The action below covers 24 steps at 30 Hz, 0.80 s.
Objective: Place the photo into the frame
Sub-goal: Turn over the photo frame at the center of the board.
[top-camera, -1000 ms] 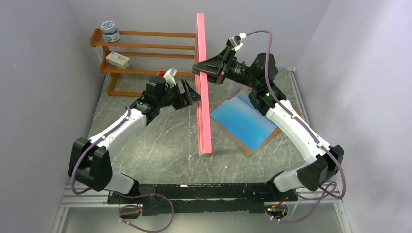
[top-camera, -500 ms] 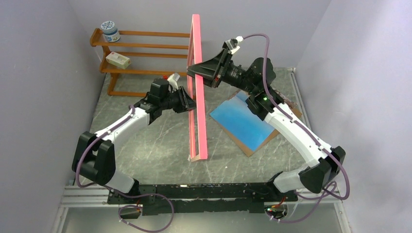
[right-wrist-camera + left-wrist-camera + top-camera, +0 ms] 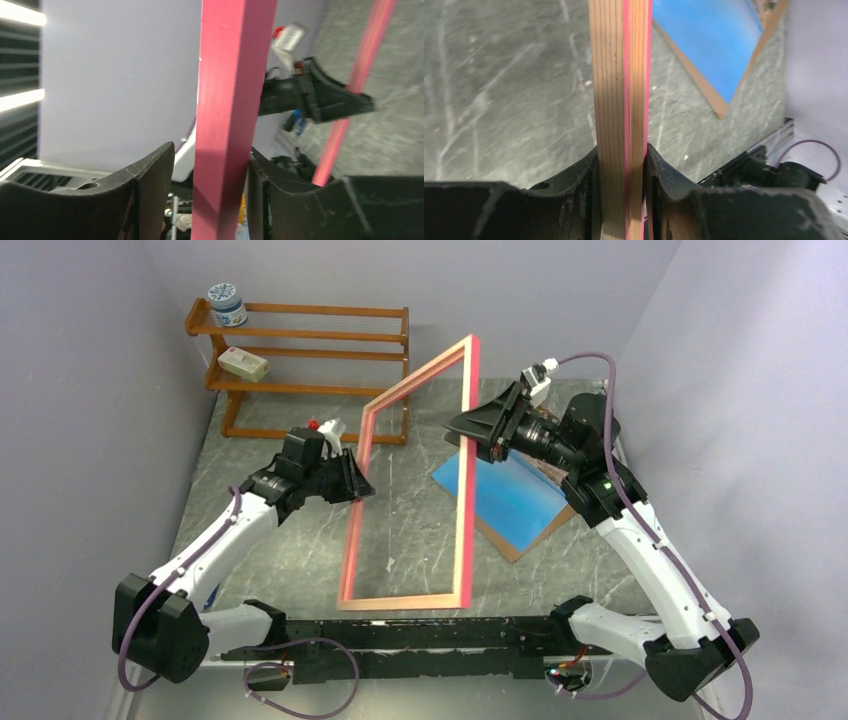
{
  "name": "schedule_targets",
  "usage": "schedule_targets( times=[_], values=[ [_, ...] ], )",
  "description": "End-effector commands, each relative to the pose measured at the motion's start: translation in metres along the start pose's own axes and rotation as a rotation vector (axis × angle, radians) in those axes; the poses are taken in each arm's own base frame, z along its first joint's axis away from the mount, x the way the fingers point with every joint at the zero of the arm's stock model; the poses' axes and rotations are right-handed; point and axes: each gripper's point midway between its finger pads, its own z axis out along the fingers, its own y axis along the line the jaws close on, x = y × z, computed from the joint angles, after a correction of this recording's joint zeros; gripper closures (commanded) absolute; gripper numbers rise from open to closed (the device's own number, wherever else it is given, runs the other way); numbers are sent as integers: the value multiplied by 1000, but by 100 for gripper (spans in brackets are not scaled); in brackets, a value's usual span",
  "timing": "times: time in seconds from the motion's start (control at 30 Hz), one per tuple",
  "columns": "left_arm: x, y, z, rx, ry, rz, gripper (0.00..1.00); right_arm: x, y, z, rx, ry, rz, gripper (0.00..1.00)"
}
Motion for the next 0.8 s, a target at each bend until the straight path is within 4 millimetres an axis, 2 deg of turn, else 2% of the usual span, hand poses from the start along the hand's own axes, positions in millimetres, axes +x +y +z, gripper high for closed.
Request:
schedule_targets(
  times=[0.0, 0.2, 0.3, 0.47, 0.6, 0.77],
  values=[
    [10, 21, -18, -102, 12, 33, 97, 4, -44, -4, 105, 8, -11, 44],
    [16, 43, -28, -217, 25, 17, 97, 9, -87, -16, 266, 38, 8, 43],
    [17, 53, -31, -273, 26, -2, 98, 12, -124, -26, 395, 56, 8, 48],
    [19, 81, -39, -416, 17, -53, 97, 16, -197, -41, 552, 66, 3, 56],
    [17, 105, -42, -498, 4, -82, 98, 24, -242, -34, 544, 113, -16, 62],
    [13, 130, -40, -544, 12, -107, 98, 29, -292, -10, 519, 174, -1, 69]
  ],
)
